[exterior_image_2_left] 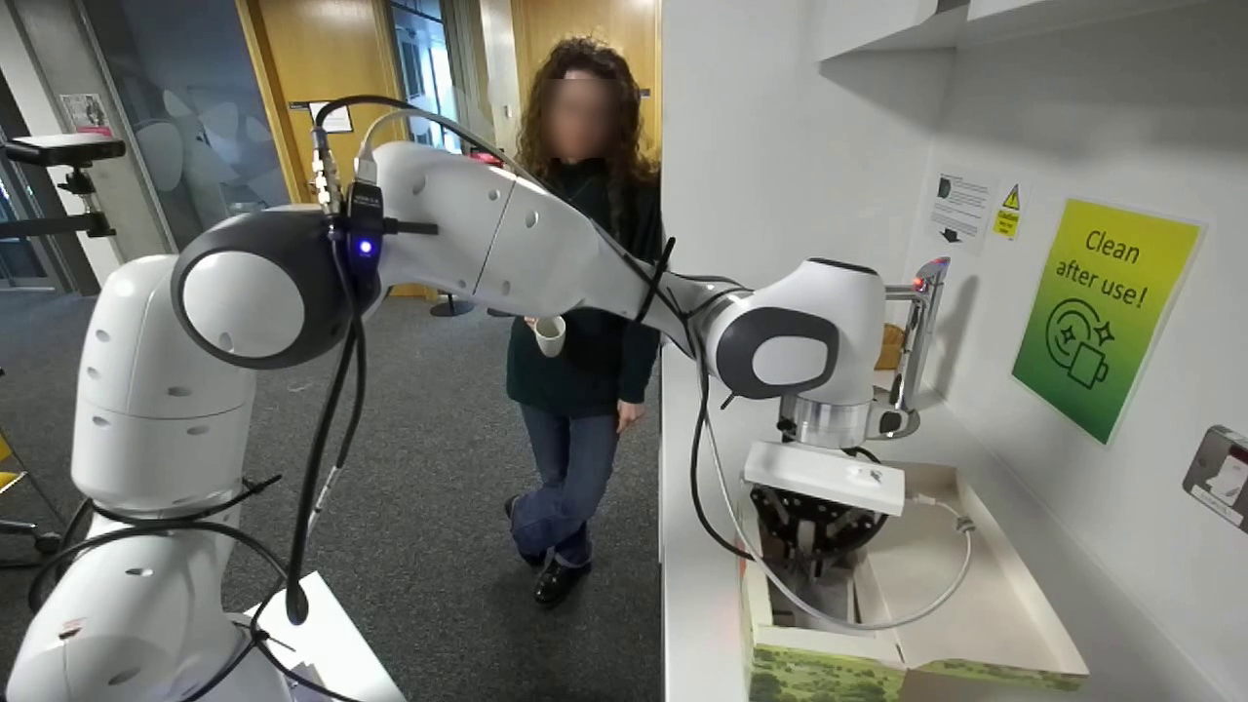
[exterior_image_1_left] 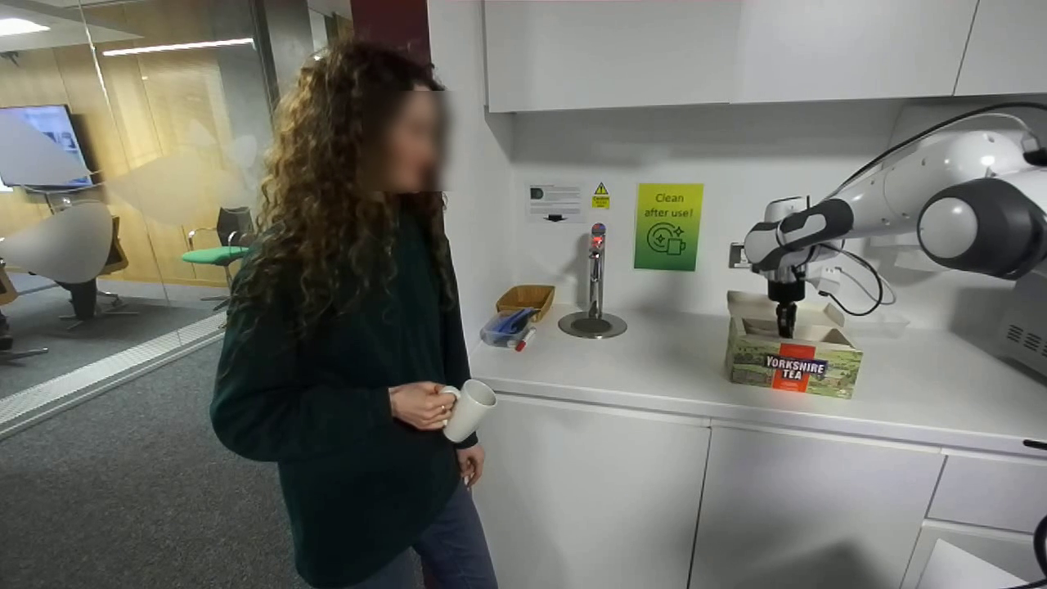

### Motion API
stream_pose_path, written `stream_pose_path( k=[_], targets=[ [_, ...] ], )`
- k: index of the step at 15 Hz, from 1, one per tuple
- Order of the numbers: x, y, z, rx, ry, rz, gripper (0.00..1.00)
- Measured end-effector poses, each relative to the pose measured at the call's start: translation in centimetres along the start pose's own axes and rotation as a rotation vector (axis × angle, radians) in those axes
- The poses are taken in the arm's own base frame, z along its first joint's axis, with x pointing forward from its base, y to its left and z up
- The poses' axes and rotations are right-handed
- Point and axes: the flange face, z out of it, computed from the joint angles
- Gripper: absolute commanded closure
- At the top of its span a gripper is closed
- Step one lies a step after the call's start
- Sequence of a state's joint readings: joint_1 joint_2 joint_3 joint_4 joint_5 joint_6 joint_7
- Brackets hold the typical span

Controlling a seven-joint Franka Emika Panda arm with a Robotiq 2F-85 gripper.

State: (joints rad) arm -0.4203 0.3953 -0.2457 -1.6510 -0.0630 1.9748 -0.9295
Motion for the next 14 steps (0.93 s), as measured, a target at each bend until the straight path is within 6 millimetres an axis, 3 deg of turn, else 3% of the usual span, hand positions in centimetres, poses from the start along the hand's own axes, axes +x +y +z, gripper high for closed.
stream_pose_path(
  k=[10, 14],
  targets=[
    [0.01, 0.06, 0.16, 0.000, -0.001, -0.001, 1.00],
    [-0.09, 0.06, -0.64, -0.012, 0.011, 0.000, 1.00]
  ],
)
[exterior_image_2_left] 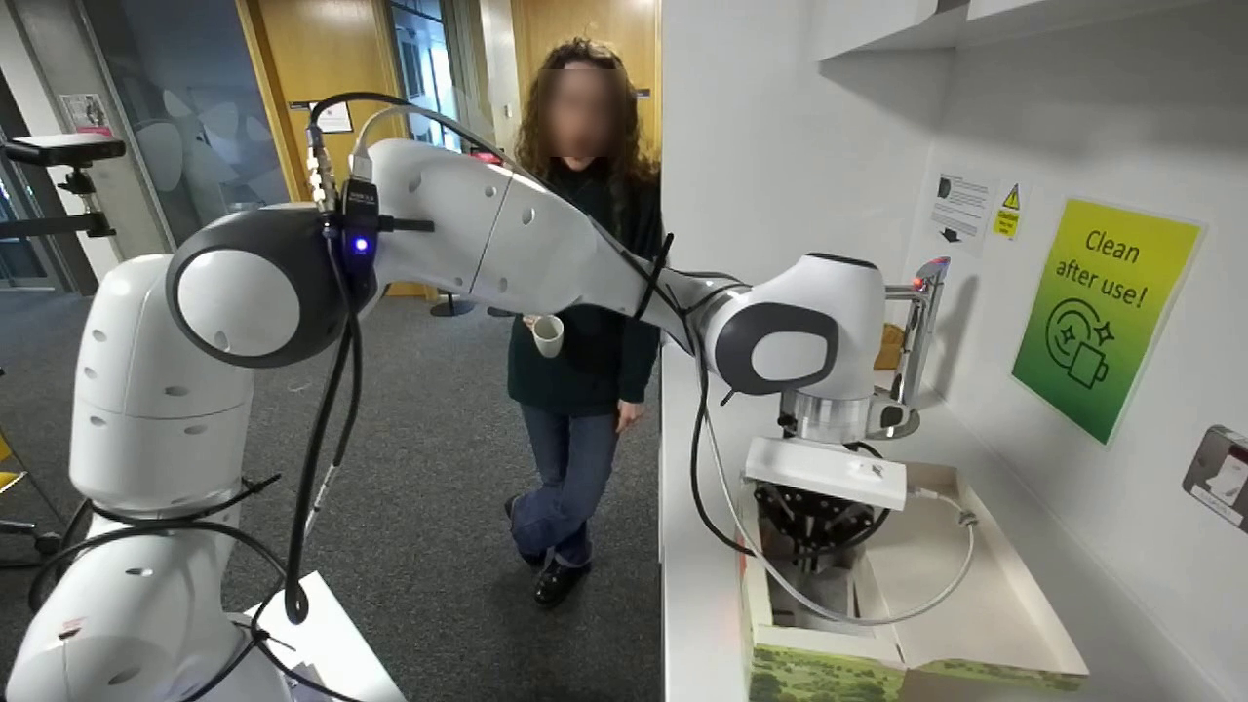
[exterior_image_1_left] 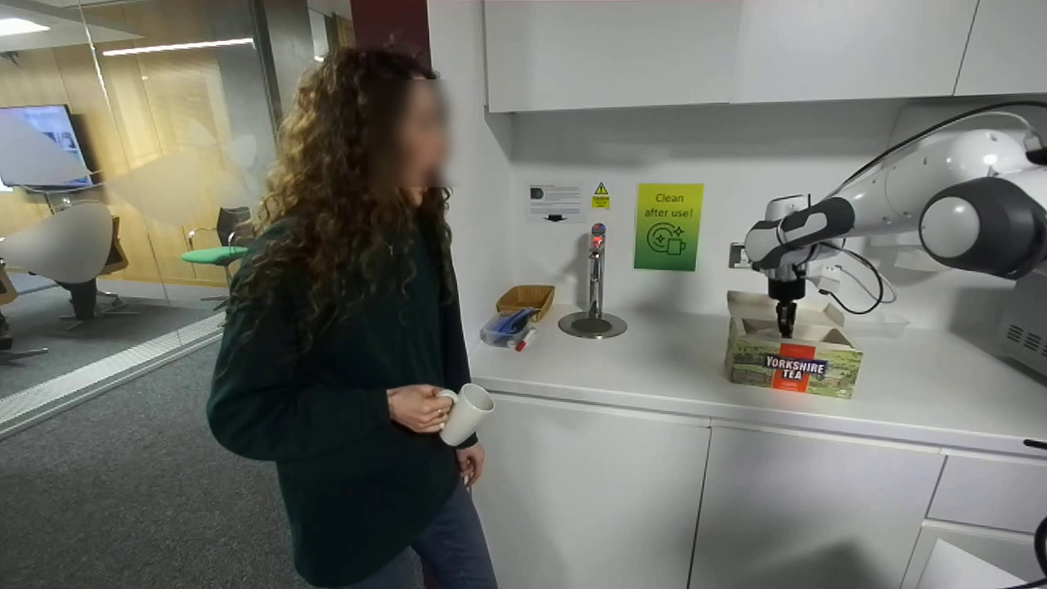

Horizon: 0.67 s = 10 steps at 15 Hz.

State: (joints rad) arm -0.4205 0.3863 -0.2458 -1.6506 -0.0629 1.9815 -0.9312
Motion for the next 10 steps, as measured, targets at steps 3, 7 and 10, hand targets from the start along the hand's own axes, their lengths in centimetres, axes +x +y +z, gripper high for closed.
stream_pose_path(
  k=[3, 7, 10],
  targets=[
    [-0.2, -0.1, -1.3, -0.014, 0.015, -0.001, 1.00],
    [-0.5, -0.2, -2.9, -0.033, 0.030, -0.004, 1.00],
    [-0.7, -0.3, -3.6, -0.046, 0.030, -0.009, 1.00]
  ],
)
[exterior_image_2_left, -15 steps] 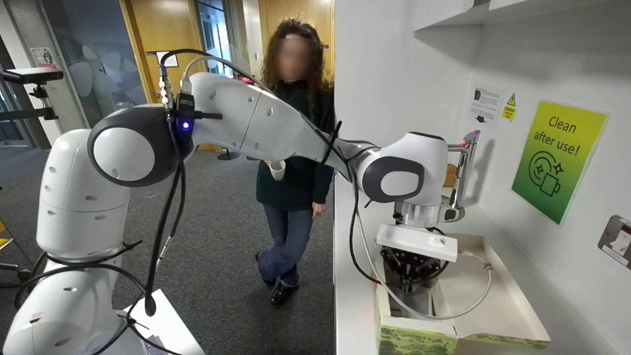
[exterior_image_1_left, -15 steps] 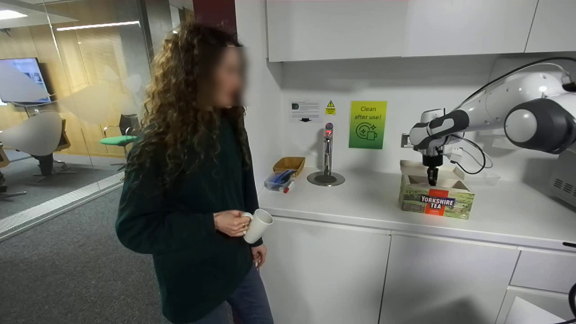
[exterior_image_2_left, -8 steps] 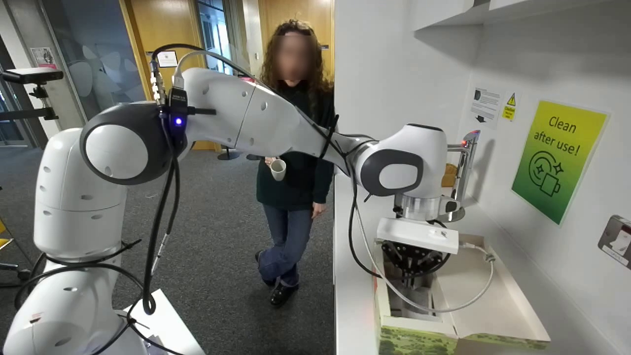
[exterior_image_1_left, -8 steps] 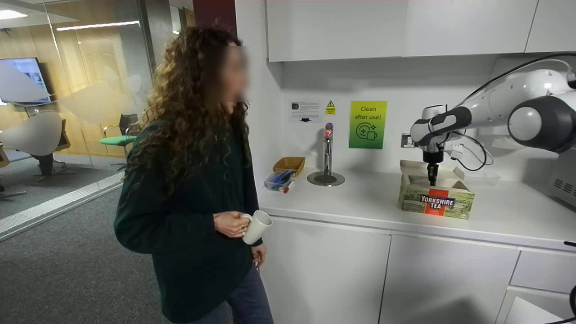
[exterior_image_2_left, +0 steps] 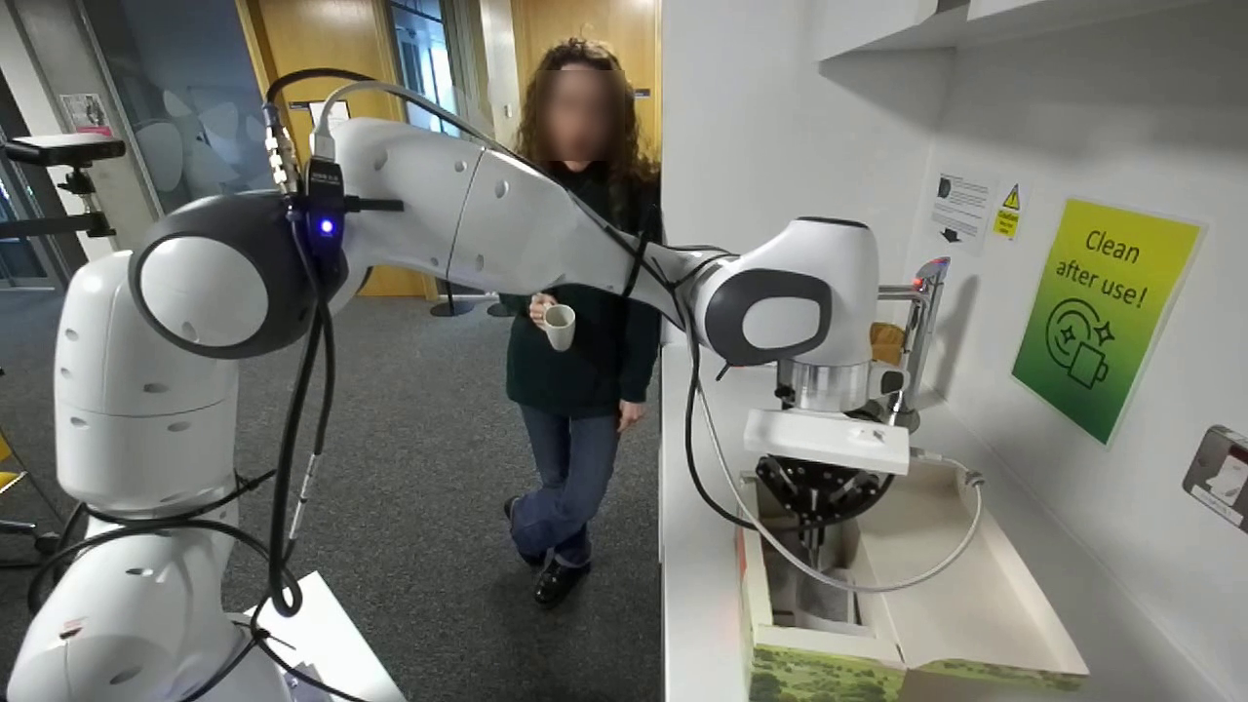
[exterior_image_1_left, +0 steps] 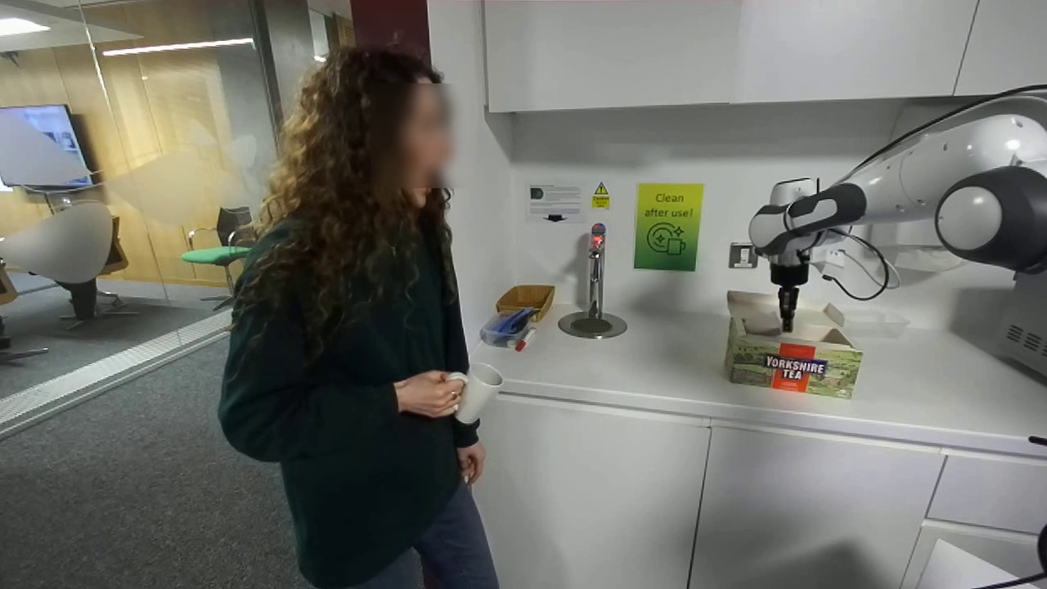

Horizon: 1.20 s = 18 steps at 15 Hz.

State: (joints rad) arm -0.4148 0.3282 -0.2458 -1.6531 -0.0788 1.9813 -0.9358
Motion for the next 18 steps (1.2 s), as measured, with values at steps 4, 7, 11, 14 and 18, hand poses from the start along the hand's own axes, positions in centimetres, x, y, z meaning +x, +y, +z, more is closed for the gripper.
stream_pose_path(
  k=[4, 7, 11, 14, 18],
  targets=[
    [0.1, -0.3, -0.8, -0.026, -0.018, -0.022, 1.00],
    [0.1, -0.8, -1.7, -0.045, -0.022, -0.036, 1.00],
    [-0.2, -1.7, -3.8, -0.071, -0.011, -0.052, 1.00],
    [-0.4, -2.5, -4.8, -0.085, -0.010, -0.064, 1.00],
    [-0.6, -3.6, -5.4, -0.097, -0.021, -0.083, 1.00]
  ],
)
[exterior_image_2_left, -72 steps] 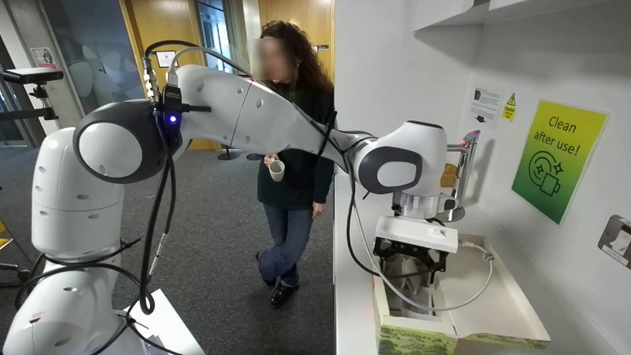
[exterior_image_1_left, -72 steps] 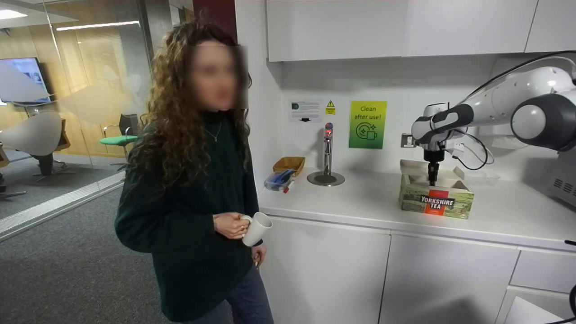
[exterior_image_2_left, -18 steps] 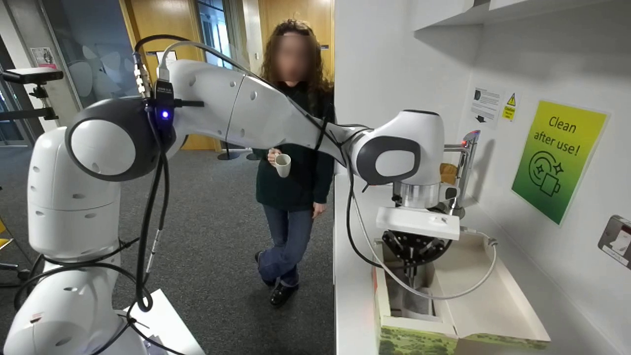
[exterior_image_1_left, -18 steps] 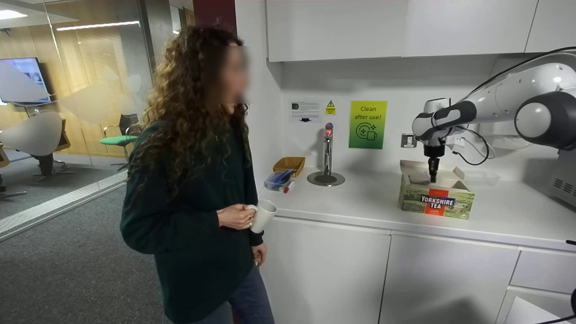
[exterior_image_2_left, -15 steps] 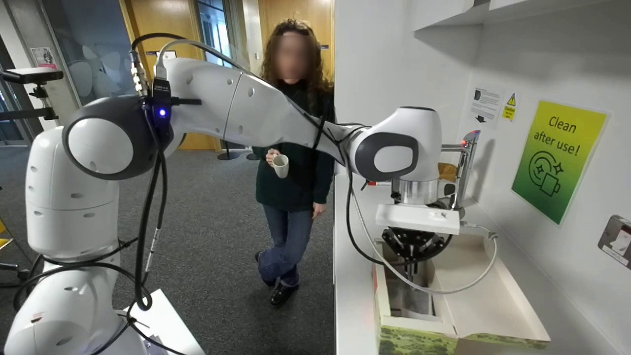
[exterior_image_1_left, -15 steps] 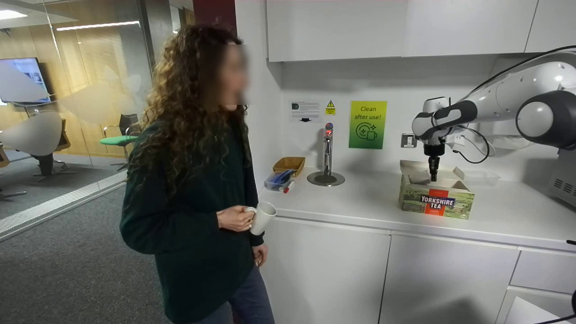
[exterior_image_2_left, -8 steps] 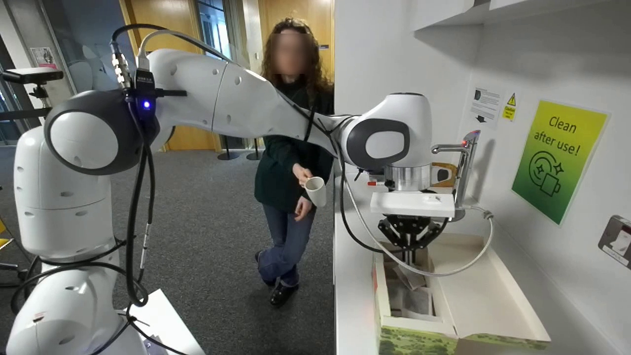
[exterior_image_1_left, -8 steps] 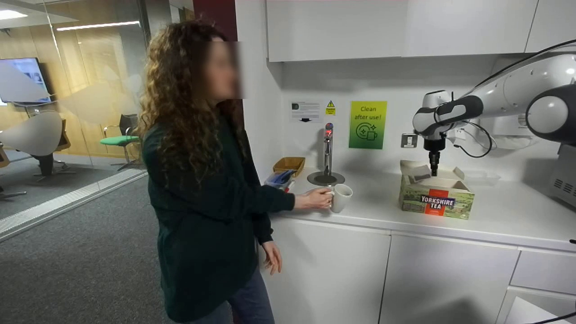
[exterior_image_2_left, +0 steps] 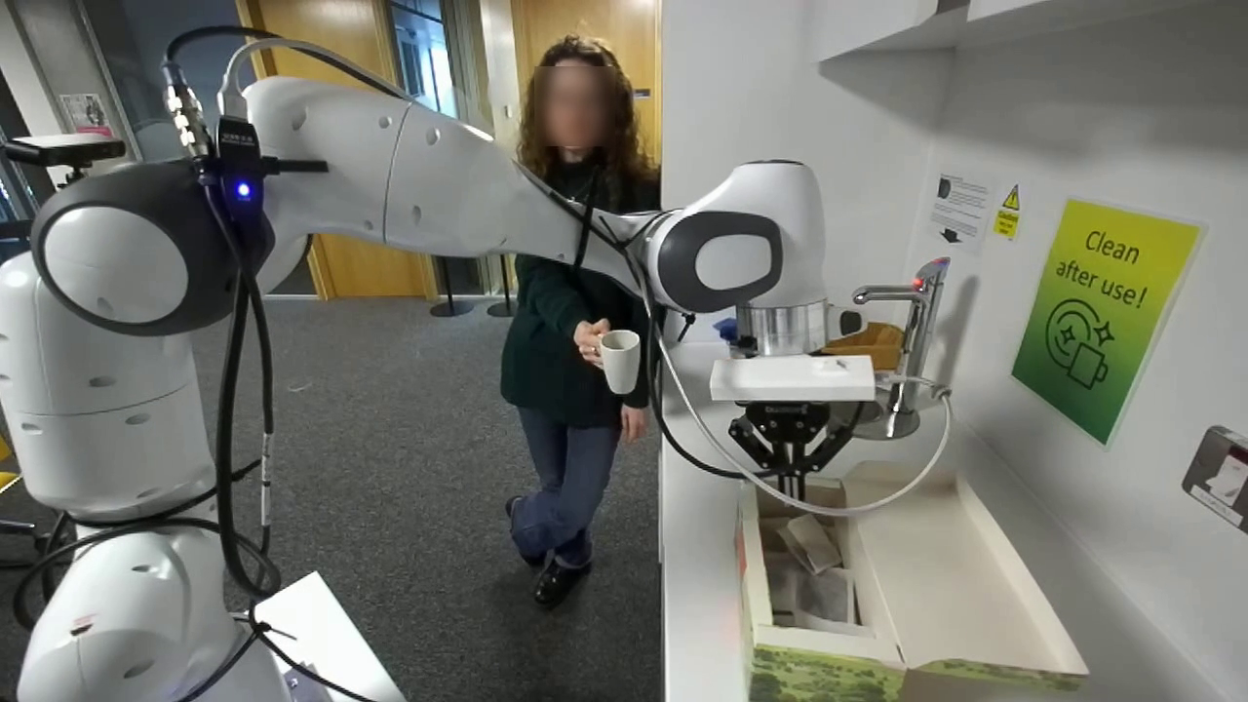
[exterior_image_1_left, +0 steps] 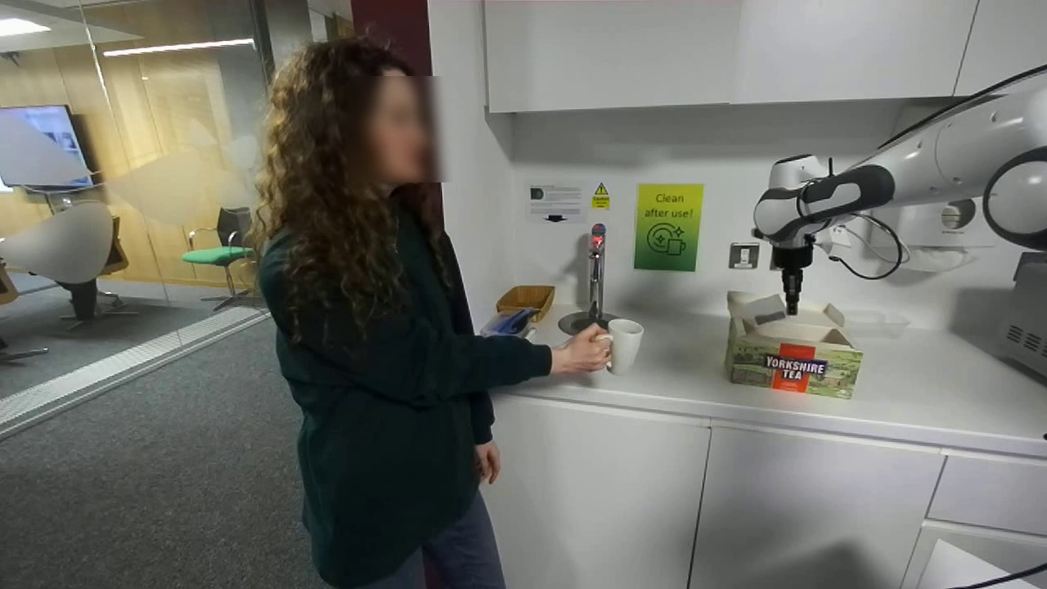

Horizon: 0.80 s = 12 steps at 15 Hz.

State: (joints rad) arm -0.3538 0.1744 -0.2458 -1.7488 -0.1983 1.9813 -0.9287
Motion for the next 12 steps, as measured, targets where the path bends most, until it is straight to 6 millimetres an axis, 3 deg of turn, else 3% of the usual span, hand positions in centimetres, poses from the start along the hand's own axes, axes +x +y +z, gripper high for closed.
stream_pose_path(
  k=[8, 12],
  targets=[
    [0.7, -1.6, 0.7, -0.017, -0.056, -0.011, 1.00],
    [1.2, -2.5, -0.7, -0.028, -0.038, -0.041, 1.00]
  ],
)
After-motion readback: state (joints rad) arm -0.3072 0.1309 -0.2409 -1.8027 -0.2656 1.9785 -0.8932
